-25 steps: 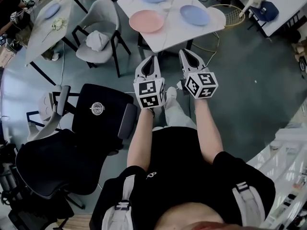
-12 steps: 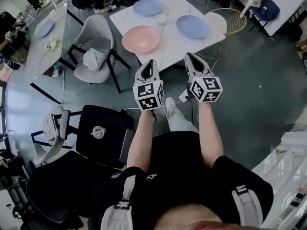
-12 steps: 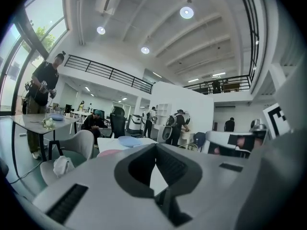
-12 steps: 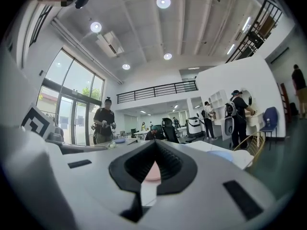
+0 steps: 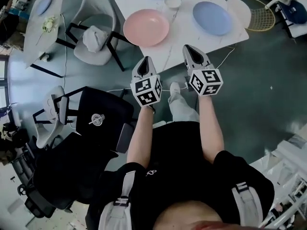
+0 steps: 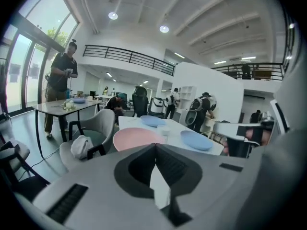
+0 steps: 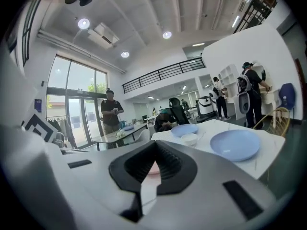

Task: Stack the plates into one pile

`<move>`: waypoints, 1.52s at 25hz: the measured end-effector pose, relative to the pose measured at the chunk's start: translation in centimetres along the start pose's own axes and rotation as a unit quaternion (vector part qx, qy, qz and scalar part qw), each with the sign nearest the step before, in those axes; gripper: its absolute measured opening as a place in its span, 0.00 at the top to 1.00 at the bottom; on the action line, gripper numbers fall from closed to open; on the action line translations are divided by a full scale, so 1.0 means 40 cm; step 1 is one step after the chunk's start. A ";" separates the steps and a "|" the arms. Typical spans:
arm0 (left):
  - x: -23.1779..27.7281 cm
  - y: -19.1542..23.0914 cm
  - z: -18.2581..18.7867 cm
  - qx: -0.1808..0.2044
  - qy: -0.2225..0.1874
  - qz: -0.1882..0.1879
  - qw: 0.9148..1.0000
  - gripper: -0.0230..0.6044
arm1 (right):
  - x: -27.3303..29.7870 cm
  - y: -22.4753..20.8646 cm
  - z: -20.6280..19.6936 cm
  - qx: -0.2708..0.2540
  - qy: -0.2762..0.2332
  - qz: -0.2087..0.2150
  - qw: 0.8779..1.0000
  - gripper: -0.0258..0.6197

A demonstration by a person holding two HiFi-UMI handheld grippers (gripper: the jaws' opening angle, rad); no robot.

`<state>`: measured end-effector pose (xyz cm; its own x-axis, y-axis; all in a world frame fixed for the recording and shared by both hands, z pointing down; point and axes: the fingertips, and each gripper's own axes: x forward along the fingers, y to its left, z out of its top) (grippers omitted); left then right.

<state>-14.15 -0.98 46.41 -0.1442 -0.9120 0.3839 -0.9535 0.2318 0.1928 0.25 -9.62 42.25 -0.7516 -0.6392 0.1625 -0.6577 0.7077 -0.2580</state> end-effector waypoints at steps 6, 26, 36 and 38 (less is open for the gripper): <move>0.104 -0.018 0.016 -0.001 0.020 0.024 1.000 0.94 | 0.125 -0.089 0.034 -0.041 0.028 0.035 0.998 0.95; 0.220 0.116 0.061 -0.018 0.009 0.101 0.995 0.94 | 0.269 -0.194 0.023 -0.047 0.065 0.050 0.996 0.95; 0.242 0.240 0.043 -0.051 0.021 0.151 0.987 0.94 | 0.393 -0.174 -0.103 -0.002 0.128 0.046 0.991 0.95; 0.248 0.270 0.026 -0.061 0.027 0.155 0.986 0.94 | 0.406 -0.172 -0.139 0.003 0.141 0.042 0.989 0.95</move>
<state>-26.14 -7.89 51.38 -0.4061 -0.7724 0.4883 -0.8263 0.5386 0.1648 -7.70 -23.17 51.95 -0.7883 -0.4684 0.3990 -0.5925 0.7527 -0.2869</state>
